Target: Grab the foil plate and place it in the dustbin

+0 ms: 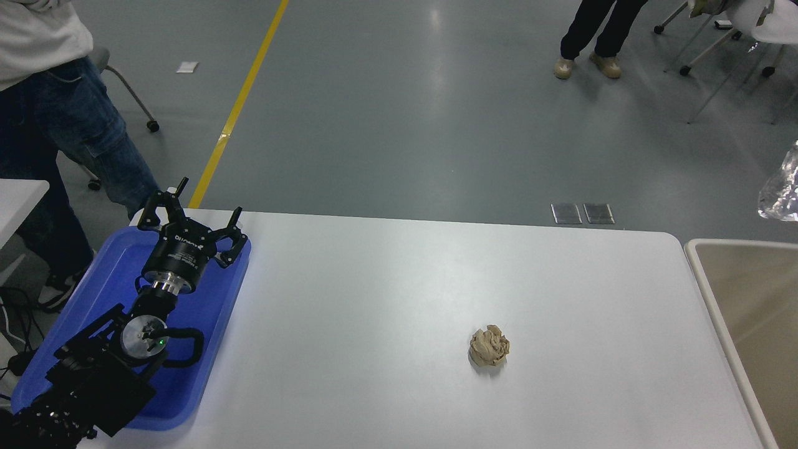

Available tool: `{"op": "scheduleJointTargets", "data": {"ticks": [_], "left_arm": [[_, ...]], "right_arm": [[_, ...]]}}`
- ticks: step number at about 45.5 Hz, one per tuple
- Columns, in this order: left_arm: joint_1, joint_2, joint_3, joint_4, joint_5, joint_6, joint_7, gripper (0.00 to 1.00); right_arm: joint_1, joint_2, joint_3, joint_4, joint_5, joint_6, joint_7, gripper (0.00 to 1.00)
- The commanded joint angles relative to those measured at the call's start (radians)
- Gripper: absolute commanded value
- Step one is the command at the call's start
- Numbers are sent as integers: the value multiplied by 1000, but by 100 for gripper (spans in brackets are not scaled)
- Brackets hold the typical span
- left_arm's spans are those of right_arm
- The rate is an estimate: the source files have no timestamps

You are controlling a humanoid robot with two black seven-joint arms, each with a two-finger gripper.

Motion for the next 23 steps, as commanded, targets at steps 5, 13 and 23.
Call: {"op": "scheduleJointTargets", "data": {"ticks": [5,13,23], "left_arm": [[0,0,0,0,0,0,0,100],[0,0,1,0,0,0,0,100],[0,0,0,0,0,0,0,100]], "right_arm": [[-206,64,152,-8,17,-98,-12,0],[-259,112,177,-8,17,-118,-12,0],[-266,185,177,-8,17,-161,-14,0]]}}
